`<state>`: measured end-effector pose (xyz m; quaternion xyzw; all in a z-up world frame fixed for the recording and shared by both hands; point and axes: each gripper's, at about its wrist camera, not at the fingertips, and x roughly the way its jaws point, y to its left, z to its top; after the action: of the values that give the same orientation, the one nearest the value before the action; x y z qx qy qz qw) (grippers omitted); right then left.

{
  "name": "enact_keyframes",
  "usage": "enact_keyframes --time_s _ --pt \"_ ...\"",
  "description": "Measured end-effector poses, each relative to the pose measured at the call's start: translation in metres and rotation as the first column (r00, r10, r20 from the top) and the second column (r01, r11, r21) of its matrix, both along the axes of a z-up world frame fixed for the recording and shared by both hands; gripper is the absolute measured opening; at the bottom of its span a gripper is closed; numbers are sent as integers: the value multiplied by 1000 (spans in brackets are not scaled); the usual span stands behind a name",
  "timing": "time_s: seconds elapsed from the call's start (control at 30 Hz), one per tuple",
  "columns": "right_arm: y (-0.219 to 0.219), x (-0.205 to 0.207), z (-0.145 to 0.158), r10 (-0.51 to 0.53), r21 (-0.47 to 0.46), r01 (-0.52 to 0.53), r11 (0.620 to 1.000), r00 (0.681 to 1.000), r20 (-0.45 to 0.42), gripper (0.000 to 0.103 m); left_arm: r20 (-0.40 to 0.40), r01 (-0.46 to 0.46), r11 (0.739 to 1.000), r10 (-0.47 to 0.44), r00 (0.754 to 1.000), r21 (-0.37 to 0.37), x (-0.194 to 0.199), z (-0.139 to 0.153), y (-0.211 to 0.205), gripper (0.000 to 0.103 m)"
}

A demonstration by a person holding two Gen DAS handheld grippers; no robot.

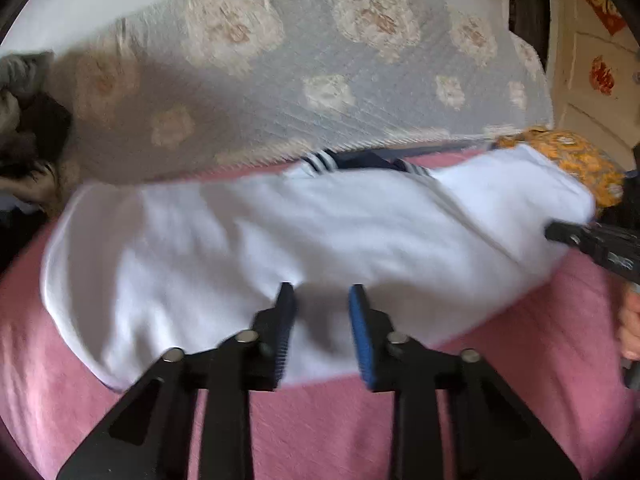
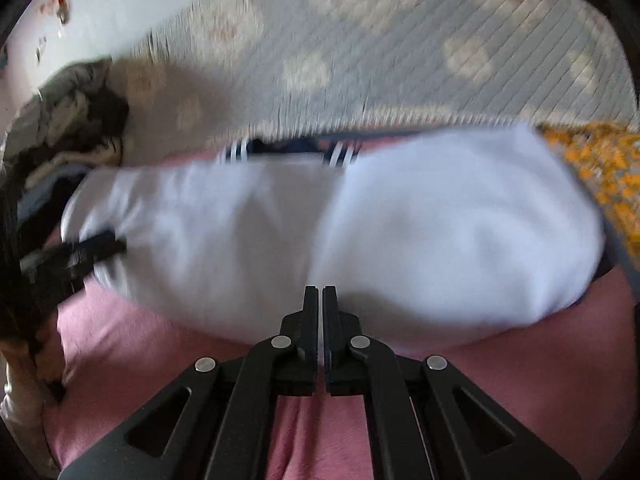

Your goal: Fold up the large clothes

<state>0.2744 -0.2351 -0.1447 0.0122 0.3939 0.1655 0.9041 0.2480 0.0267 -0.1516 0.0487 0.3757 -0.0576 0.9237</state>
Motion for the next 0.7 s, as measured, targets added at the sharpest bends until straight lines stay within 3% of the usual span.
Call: enact_keyframes --time_s 0.03,0.1,0.17,0.2,0.3,0.37,0.43,0.6,0.7 --pt "-3 -1 3 -23 -27 24 999 999 29 2 -40 34 998 -36 999 -59 0 1 -1 8" --pt "-5 4 2 -57 -66 60 996 997 46 3 -25 66 991 -70 997 -118 -4 12 -4 6" --pt "-9 8 -3 -71 -57 72 996 997 19 3 27 51 997 -49 998 -55 -7 24 -14 6" --pt "-12 10 -6 -69 -42 69 997 998 -4 3 3 36 999 -35 999 -23 -3 24 -19 5" --pt "-12 11 -8 -81 -39 80 996 997 -5 3 -210 92 996 -86 974 21 25 -3 -30 1" --pt "-9 10 -10 -77 -58 78 995 997 9 3 -266 79 995 -60 962 62 43 -21 -29 1" --pt "-7 11 -14 -77 -62 77 995 997 9 3 -218 76 992 -53 975 100 57 -23 -33 3" --pt "-17 11 -17 -82 -17 82 997 997 -12 3 -206 11 993 13 978 118 88 -25 -40 3" --pt "-22 13 -17 -87 17 88 996 996 -23 3 -212 4 997 12 977 77 80 -10 -39 3"
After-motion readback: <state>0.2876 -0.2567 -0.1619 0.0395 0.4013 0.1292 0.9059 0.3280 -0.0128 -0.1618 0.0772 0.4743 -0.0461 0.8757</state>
